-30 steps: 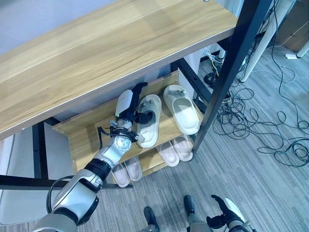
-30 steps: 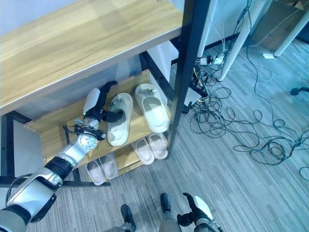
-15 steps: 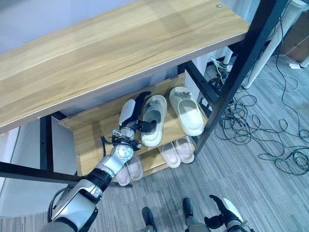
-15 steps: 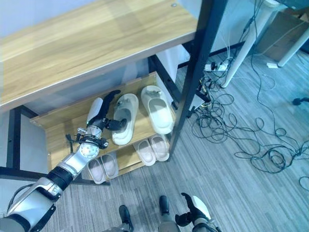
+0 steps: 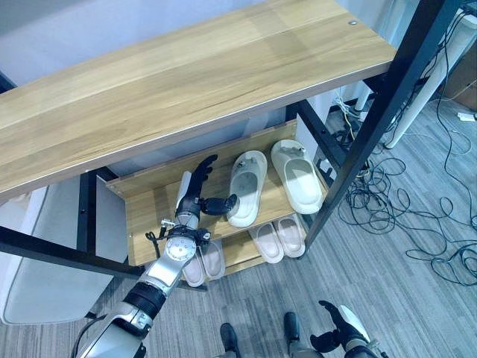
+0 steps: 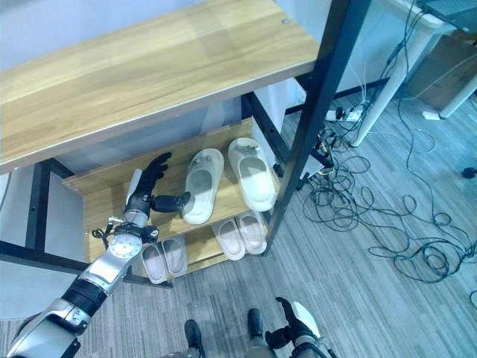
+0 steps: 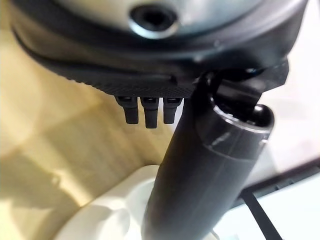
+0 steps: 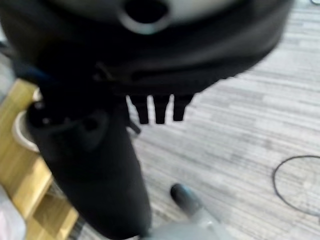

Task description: Arrange the slippers neatly on the shoe rack.

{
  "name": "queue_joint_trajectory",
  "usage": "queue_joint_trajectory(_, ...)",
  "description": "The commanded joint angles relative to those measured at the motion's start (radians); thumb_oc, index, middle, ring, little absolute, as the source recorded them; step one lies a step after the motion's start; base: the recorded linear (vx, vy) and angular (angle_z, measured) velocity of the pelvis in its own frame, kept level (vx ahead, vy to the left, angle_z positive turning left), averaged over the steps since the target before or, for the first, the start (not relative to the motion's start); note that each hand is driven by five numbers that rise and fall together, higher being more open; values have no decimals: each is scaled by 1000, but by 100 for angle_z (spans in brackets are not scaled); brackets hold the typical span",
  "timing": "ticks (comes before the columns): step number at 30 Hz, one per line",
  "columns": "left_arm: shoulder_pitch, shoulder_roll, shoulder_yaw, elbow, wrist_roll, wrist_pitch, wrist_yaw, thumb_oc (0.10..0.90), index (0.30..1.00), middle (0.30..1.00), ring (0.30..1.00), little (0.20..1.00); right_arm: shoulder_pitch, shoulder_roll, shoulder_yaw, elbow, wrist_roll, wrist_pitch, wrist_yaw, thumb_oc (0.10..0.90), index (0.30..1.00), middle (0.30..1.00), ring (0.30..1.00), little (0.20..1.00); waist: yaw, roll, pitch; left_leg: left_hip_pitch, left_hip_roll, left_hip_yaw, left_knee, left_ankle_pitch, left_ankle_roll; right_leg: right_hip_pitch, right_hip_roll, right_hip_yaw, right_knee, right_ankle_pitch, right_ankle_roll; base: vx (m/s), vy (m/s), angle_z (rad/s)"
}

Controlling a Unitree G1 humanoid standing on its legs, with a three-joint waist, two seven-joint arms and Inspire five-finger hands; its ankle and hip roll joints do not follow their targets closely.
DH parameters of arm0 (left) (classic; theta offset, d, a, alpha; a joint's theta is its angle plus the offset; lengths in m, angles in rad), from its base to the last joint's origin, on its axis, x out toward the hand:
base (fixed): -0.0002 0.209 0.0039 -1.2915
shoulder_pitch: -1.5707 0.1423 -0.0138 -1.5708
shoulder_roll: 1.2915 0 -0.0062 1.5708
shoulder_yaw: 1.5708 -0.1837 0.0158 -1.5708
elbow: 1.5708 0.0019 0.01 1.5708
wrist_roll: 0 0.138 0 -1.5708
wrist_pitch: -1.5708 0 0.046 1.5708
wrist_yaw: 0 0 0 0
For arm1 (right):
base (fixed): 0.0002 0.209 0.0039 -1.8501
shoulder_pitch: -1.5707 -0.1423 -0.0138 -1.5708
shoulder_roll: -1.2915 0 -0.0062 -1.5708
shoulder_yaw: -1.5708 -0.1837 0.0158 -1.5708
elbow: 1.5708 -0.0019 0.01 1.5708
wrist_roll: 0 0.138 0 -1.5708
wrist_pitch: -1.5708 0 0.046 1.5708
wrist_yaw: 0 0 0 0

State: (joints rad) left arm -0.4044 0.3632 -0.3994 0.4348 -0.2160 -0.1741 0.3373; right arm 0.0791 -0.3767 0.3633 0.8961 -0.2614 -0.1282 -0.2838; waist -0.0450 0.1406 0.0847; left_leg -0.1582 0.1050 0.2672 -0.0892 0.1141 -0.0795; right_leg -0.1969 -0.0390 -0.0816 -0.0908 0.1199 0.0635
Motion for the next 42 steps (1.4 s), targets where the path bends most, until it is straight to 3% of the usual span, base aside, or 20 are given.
queue_joint_trajectory(1,-56,-12,60,-56,-90,-133,-41,800,900,900,900,900,55,2,-4,-16,-15,-12,6,800,900,900,900,900,37,-33,-77,-40,-37,2,2,8,-31,-52,-57,-105,23,-33,90,0,0,0)
queue_joint_trajectory(8,22,-35,55,-117,-156,-125,-99,800,900,900,900,900,48,7,0,-17,-30,-2,12,800,900,900,900,900,46,-37,-76,-33,-37,-2,2,8,-31,-42,-56,-115,23,-34,86,-1,-1,1)
queue_joint_trajectory(25,121,-77,-28,-168,-160,-97,-174,800,900,900,900,900,24,8,18,-22,-36,1,1,800,900,900,900,900,56,-34,-47,-36,-31,0,2,15,-29,-51,-53,-115,28,-30,84,0,0,0)
queue_joint_trajectory(42,70,-141,-157,-136,-135,-83,-197,800,900,900,900,900,-3,8,43,-13,-21,-3,-9,800,900,900,900,900,44,-33,-21,-33,-30,5,2,14,-28,-58,-52,-111,36,-32,83,0,0,0)
